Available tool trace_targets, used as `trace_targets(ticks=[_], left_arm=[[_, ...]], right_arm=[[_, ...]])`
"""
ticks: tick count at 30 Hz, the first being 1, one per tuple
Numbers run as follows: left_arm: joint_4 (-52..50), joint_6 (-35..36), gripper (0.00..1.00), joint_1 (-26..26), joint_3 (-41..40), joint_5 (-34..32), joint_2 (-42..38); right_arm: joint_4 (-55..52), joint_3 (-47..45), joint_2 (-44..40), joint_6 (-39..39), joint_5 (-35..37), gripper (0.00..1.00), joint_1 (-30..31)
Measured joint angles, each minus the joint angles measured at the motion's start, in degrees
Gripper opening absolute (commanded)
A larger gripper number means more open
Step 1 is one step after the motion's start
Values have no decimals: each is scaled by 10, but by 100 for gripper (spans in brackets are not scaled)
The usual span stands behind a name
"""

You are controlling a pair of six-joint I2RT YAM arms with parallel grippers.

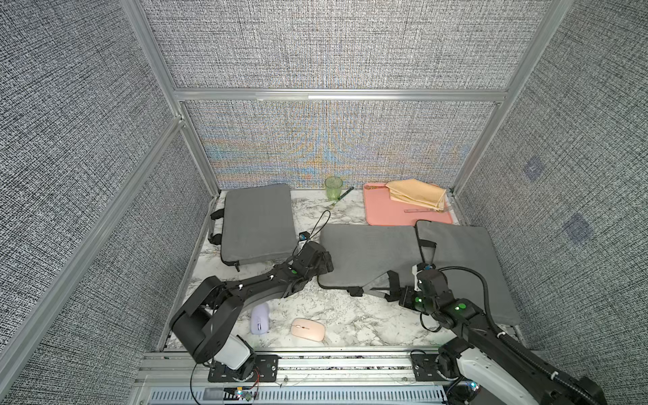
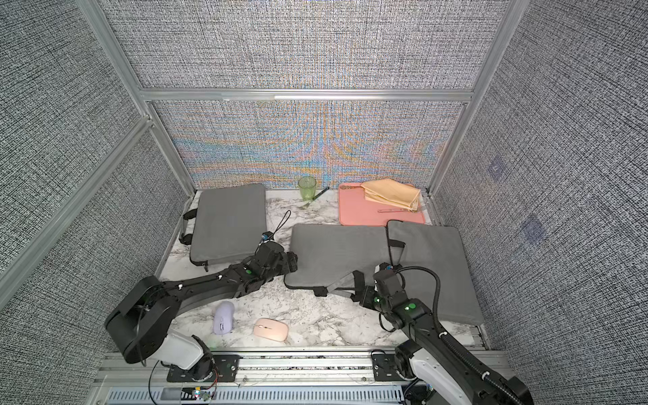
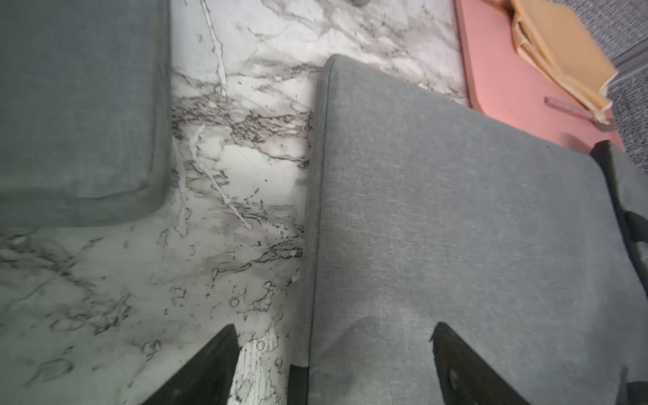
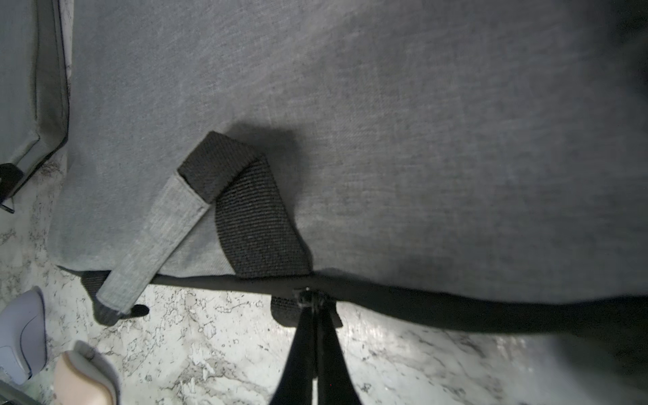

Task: Put the mouse into the laptop bag
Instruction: Unzip the zipper on the zippered laptop bag.

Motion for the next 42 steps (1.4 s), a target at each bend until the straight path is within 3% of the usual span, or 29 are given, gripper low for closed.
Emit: trace_targets(ticks=[6,10,12,14,16,23,29,33,42], left_arm=[[2,-12,86,4,46,28,68],[0,-20,75,12,88,42,124],[-20,-24,55,18,118,56,152],[-36,-27,24,21,142,62,170],[-33,-31,0,23,147,63,173],[-23,-63,0,23,120,69,143],[-23,-100,0,16,71,68,92],[-28,-120,0,14,38,53,47],[-54,-149,0,-12,22,3,2]], right_arm=[[-4,1,-3,-5,-6,0,-6],[-3,0,2,-7,-11,0,-6],[1,0,8,-12,-24,0,-6],[8,3,21,-19,-43,0,-2],[17,10,35,-24,-54,0,15],[29,68,108,-31,-20,0,160],[63,138,241,-31,-1,0,255],[89,181,310,-31,-2,0,283],[97,227,349,-29,-9,0,303]])
